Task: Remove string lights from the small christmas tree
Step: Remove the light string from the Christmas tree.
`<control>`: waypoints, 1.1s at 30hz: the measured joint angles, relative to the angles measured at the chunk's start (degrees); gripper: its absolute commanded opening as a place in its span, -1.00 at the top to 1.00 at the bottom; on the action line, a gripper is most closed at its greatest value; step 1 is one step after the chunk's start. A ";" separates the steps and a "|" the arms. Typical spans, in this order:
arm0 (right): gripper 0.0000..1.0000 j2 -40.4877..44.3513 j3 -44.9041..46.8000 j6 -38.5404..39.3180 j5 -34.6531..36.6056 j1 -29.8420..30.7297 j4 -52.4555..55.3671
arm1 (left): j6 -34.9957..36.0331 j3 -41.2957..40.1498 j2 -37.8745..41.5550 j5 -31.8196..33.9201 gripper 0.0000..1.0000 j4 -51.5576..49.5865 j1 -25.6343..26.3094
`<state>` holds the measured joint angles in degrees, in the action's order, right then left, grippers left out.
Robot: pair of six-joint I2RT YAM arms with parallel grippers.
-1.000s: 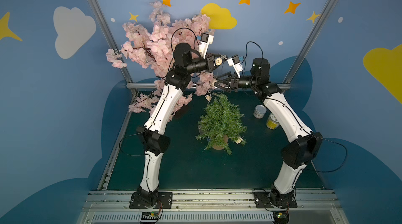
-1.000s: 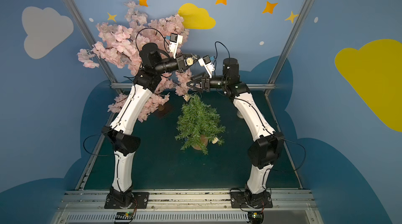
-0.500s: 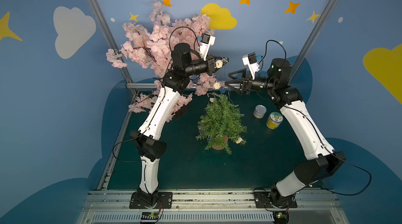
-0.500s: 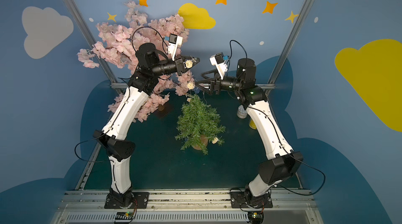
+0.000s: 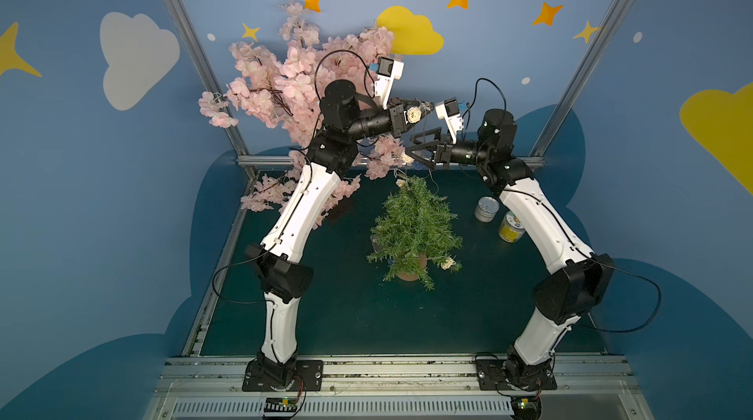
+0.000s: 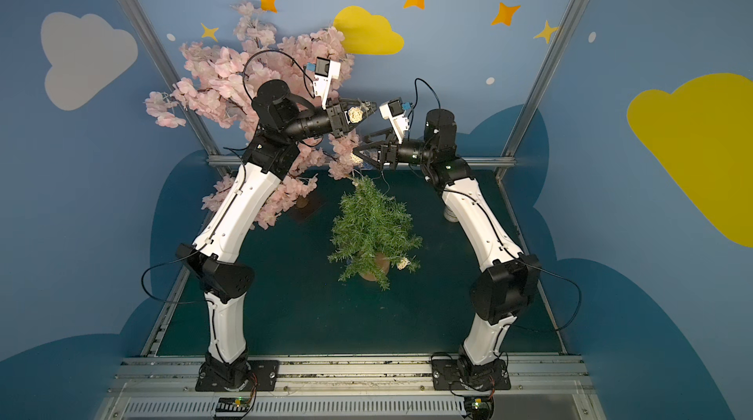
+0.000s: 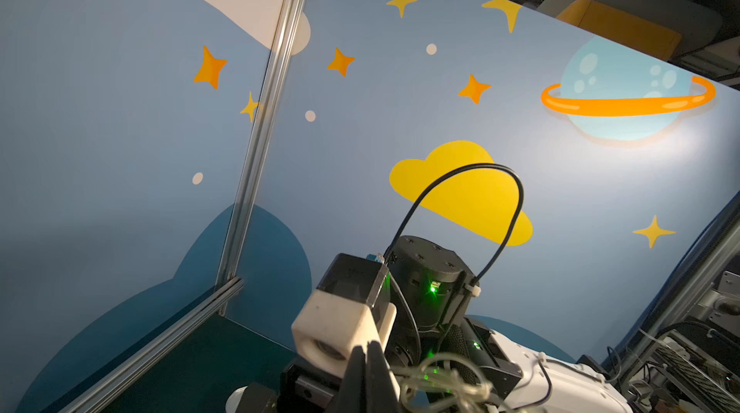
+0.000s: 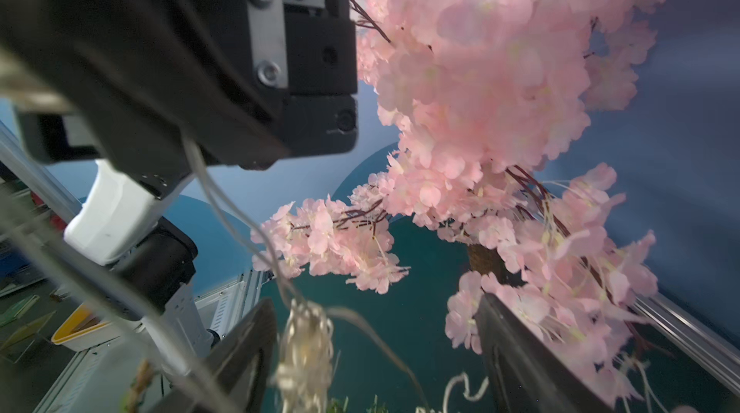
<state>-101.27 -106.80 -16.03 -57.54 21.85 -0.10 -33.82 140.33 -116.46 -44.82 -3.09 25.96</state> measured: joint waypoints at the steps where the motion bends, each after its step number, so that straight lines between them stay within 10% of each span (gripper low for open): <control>1: -0.53 -0.02 0.00 -1.11 -0.17 0.09 -1.55 | -0.28 0.00 0.00 -0.17 0.92 0.24 0.15; 11: 1.00 -0.02 -0.02 -5.18 -0.57 0.61 -7.43 | -0.87 0.00 0.00 -0.39 0.92 0.52 0.68; 17: 1.00 0.37 0.90 -4.94 -0.44 0.81 -7.08 | 0.22 -0.74 0.00 -0.13 0.85 0.07 0.63; 25: 1.00 2.82 2.34 -2.99 0.59 0.35 -4.11 | 4.79 -2.56 0.46 3.48 -0.97 -5.44 0.63; 33: 1.00 4.07 2.36 -3.52 1.42 -3.96 -2.10 | 8.31 -7.91 7.19 12.92 -0.99 -13.62 0.81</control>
<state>-97.21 -104.44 -19.55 -56.12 17.89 -2.20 -25.52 132.42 -109.27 -31.90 -16.71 26.76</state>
